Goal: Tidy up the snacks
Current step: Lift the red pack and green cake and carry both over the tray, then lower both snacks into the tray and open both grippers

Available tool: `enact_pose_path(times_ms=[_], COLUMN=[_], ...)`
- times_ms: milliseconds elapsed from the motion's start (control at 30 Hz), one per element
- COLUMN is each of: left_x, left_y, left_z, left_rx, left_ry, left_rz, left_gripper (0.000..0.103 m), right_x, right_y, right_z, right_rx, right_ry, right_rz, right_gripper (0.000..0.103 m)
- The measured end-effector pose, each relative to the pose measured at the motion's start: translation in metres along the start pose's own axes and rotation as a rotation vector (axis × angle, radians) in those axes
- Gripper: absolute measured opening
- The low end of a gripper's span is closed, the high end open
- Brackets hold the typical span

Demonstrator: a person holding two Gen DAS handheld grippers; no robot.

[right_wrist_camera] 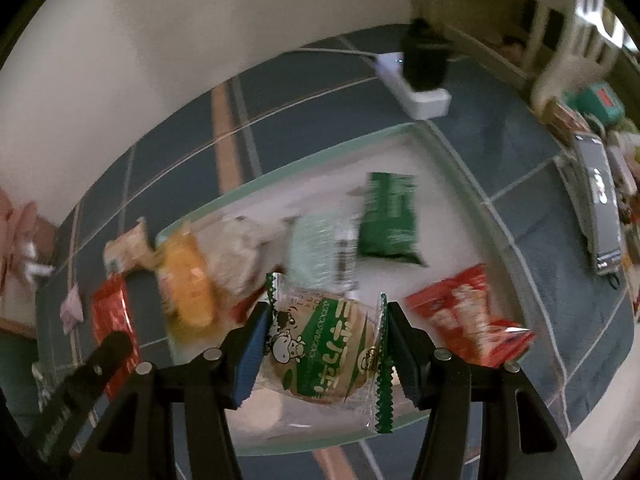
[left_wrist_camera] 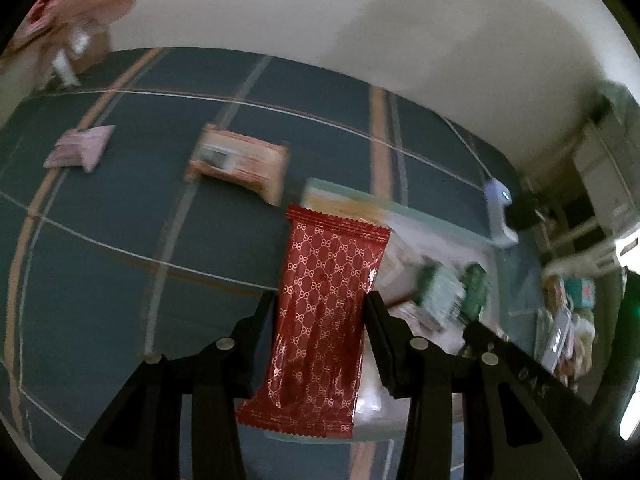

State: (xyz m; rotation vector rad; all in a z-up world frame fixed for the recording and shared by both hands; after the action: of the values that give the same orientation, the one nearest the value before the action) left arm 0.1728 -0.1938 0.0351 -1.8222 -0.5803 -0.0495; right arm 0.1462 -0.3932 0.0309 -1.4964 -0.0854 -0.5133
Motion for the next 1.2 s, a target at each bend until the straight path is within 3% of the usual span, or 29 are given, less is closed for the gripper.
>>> enact_pose_path(times_ms=[333, 967, 1067, 1200], left_x=[-0.022, -0.021, -0.021, -0.020], left_y=[0.017, 0.027, 0.026, 0.024], left_z=[-0.039, -0.047, -0.047, -0.046], left_rx=[-0.035, -0.045, -0.043, -0.037], left_ry=[0.101, 0.130, 0.136, 0.135], left_rz=[0.053, 0.061, 0.058, 0.053], left_gripper=[0.046, 0.047, 0.057, 0.058], right_x=[-0.006, -0.006, -0.006, -0.005], right_y=[0.002, 0.010, 0.010, 0.012], right_z=[-0.043, -0.034, -0.034, -0.034], right_rx=[-0.033, -0.019, -0.021, -0.029], right_ry=[0.069, 0.046, 0.046, 0.041], right_rz=[0.008, 0.026, 0.030, 0.041], right_gripper=[0.060, 0.061, 0.061, 0.062])
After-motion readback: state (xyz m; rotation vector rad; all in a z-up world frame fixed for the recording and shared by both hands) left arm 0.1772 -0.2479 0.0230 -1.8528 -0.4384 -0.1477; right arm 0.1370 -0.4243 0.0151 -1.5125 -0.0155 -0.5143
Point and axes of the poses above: each gripper's, at about its wrist camera, not at the fingertips, and y roughly the way its jaws point, z to its left, x to its top, the point moved 2 cm from there along y, roughly the way its jaws point, and after that the axes turned 10 degrees about -y, right-handed, at the moved point
